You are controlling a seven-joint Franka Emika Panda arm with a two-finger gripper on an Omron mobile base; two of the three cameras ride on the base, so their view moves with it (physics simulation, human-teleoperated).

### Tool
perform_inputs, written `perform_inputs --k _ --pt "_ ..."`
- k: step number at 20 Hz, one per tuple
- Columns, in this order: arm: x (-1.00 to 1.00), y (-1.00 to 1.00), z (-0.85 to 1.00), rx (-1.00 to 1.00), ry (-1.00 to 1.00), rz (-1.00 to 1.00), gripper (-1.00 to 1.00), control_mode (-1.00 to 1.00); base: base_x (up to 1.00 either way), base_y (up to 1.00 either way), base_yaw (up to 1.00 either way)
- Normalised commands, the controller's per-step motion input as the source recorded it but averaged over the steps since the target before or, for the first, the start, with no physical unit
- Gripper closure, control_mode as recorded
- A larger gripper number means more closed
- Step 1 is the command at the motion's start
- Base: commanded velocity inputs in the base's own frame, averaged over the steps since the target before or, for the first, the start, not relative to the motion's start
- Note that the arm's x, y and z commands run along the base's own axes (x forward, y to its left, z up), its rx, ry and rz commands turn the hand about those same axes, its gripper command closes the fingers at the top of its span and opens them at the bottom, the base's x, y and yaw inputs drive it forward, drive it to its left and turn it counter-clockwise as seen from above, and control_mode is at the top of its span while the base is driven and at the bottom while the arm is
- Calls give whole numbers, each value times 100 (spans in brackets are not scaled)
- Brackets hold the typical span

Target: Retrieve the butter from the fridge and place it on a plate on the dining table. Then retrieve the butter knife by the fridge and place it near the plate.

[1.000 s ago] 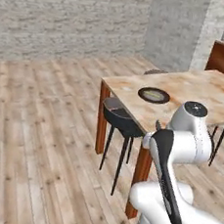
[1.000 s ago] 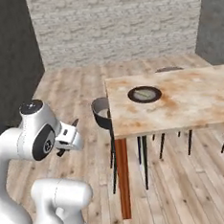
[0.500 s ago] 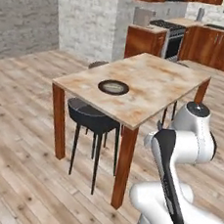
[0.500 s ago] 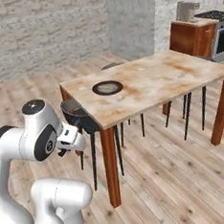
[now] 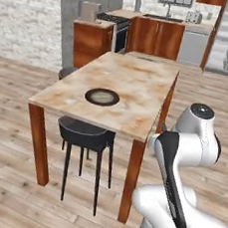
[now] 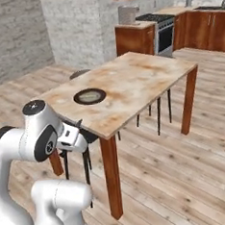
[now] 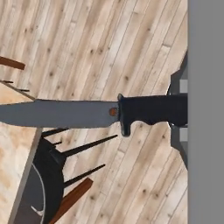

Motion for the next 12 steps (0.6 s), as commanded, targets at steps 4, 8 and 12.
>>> perform_inputs --k 4,8,12 --pt "0 0 0 0 0 0 100 100 21 98 -30" --pt "0 0 0 0 0 0 100 100 5 98 -39" --pt "0 0 0 0 0 0 100 100 17 46 -60"
